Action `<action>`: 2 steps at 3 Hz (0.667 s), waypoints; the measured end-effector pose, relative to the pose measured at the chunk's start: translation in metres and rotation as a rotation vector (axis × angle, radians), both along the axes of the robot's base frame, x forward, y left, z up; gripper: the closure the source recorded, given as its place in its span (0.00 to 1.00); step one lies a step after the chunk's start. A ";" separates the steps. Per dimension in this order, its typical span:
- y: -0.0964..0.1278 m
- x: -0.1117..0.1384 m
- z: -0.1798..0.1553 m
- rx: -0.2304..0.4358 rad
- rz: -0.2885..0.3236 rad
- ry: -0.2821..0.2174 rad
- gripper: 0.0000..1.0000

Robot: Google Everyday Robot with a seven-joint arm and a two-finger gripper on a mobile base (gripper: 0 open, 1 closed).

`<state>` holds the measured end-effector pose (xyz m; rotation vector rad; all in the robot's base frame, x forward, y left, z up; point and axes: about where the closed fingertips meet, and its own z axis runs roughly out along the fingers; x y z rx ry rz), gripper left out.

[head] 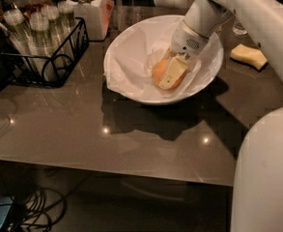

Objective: Pick orange from white bowl

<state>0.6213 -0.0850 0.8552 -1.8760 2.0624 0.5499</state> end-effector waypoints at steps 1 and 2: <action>-0.002 -0.004 0.007 -0.007 -0.005 -0.030 0.92; -0.003 -0.009 0.018 -0.004 -0.005 -0.071 1.00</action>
Offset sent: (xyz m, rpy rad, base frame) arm -0.0220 -0.0105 0.0349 -0.0081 -0.1093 -0.0023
